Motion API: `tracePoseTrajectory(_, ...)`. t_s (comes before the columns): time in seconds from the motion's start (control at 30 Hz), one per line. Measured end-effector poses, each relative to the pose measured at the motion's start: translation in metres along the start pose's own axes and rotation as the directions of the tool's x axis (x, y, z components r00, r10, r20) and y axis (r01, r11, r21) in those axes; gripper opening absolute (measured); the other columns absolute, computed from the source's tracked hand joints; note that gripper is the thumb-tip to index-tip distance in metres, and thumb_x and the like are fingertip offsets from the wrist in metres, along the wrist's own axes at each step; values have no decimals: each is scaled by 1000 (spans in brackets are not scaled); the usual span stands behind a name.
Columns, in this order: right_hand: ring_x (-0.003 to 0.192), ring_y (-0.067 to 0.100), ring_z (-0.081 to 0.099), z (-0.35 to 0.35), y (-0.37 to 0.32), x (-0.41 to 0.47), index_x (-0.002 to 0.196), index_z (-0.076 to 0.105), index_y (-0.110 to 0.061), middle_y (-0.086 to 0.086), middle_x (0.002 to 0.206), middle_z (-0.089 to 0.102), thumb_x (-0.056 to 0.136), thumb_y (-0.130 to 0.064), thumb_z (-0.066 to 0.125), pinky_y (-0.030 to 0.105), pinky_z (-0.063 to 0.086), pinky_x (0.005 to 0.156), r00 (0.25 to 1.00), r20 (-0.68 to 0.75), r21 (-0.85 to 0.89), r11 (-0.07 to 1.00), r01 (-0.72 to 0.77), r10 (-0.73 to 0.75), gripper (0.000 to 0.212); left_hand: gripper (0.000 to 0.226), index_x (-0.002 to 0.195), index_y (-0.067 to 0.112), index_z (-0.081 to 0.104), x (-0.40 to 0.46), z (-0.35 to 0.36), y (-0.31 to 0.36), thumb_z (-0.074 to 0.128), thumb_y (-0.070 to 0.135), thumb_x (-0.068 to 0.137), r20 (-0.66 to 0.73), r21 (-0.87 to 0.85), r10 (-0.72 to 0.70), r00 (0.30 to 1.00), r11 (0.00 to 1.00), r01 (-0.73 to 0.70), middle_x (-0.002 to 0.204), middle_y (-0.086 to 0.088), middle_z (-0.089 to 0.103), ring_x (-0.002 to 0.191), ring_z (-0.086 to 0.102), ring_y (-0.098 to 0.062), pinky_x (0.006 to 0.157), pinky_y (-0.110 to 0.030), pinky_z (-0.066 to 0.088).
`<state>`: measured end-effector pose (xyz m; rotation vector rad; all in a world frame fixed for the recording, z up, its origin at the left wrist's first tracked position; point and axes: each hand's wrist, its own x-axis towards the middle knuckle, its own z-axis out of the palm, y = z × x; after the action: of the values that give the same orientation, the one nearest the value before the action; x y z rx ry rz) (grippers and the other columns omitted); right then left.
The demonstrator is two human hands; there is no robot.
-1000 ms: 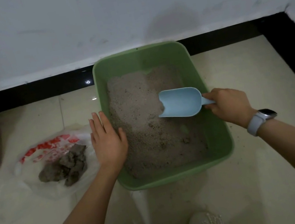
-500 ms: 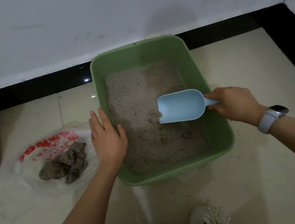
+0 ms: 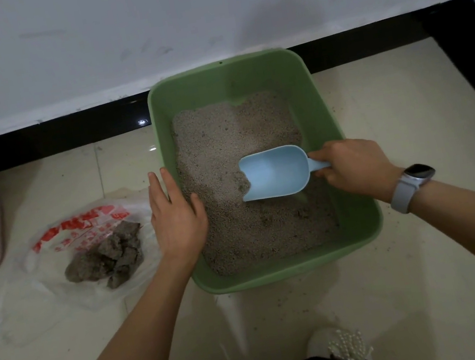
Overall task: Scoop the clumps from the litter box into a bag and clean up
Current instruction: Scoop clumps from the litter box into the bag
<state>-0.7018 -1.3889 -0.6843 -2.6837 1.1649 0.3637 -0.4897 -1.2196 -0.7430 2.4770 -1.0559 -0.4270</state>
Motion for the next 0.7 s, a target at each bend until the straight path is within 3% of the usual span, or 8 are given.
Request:
tracePoseTrajectory(0.33, 97, 32, 58, 13, 3, 14, 122, 59, -25, 11, 104, 64, 87, -16, 56, 36, 43, 76, 996, -19, 181, 979, 88, -86, 37, 62, 148, 7, 4, 0, 2, 0, 36, 26, 98, -11, -22, 1, 1000, 1000, -1, 155, -16, 3, 141, 11, -32, 110, -46, 24)
tracePoseTrajectory(0.53, 95, 33, 59, 6, 4, 26, 124, 58, -21, 12, 105, 66, 84, -14, 62, 38, 46, 78, 983, -43, 270, 945, 185, -180, 40, 51, 146, 6, 18, 0, 1, -2, 33, 19, 99, -78, -233, -81, 994, 970, 61, 153, -18, 12, 141, 14, -30, 112, -36, 18)
tracePoseTrajectory(0.7, 92, 25, 57, 4, -24, 42, 124, 58, -24, 7, 104, 64, 86, -18, 61, 29, 39, 72, 968, -14, 283, 928, 243, -249, 39, 45, 141, 1, 30, -2, 3, -6, 27, 20, 101, -149, -352, -149, 978, 932, 88, 149, -18, 24, 139, 22, -29, 114, -37, 20)
